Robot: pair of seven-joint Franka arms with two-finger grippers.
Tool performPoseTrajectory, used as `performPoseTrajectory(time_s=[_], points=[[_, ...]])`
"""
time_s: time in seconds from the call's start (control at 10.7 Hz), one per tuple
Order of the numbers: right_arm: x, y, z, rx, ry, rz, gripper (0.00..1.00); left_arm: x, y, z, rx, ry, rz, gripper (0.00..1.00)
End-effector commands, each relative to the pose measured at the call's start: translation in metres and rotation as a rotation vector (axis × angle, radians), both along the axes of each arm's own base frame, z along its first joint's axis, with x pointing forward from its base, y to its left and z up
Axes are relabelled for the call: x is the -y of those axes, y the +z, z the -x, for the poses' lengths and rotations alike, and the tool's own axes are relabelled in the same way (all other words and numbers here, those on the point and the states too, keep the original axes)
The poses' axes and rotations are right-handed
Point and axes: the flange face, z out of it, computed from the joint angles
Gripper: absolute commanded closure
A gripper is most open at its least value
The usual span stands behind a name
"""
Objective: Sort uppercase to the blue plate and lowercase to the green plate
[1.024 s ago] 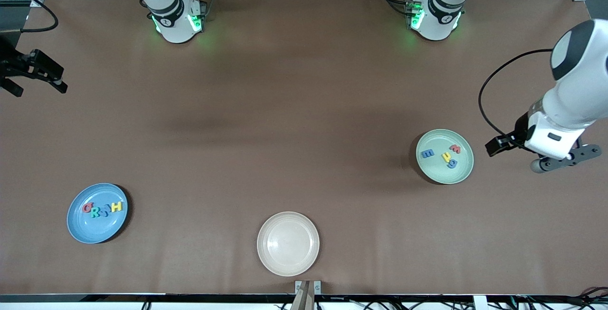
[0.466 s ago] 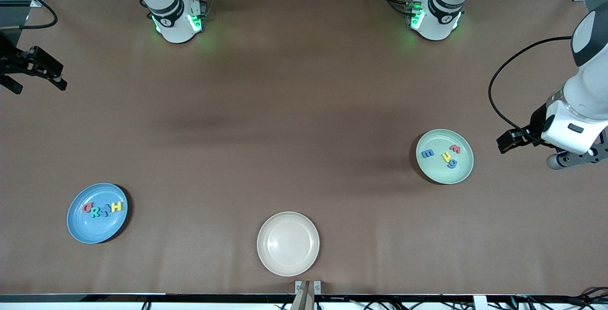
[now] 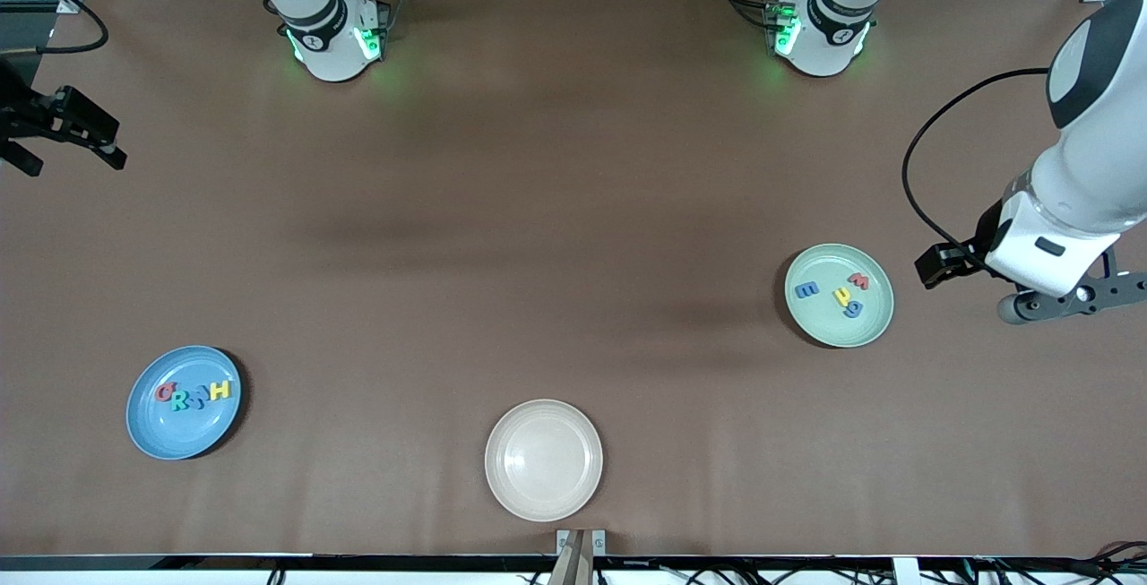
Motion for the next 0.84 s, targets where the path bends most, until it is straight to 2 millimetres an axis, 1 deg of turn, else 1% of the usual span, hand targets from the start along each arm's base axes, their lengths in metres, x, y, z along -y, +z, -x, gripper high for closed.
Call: performPoseTrajectory(time_s=[0.0, 0.09, 0.19, 0.37, 0.47, 0.74], points=[[0.002, 0.004, 0.007, 0.002, -0.014, 0.005, 0.0, -0.001, 0.026, 0.005, -0.009, -0.005, 0.01, 0.17], [0.001, 0.004, 0.007, 0.002, -0.012, 0.005, 0.0, -0.002, 0.032, 0.009, -0.007, -0.001, 0.015, 0.17], [0.001, 0.004, 0.007, 0.002, -0.012, 0.005, 0.0, 0.002, 0.039, 0.012, -0.002, -0.005, 0.017, 0.17], [0.001, 0.004, 0.007, 0.002, -0.012, 0.005, 0.0, -0.002, 0.056, 0.02, 0.017, -0.005, 0.029, 0.17], [0.002, 0.004, 0.007, 0.002, -0.014, 0.005, 0.0, -0.003, 0.061, 0.023, 0.019, -0.003, 0.035, 0.17], [0.002, 0.003, 0.006, -0.001, -0.014, 0.005, 0.0, -0.015, 0.093, 0.039, 0.063, -0.007, 0.064, 0.16]])
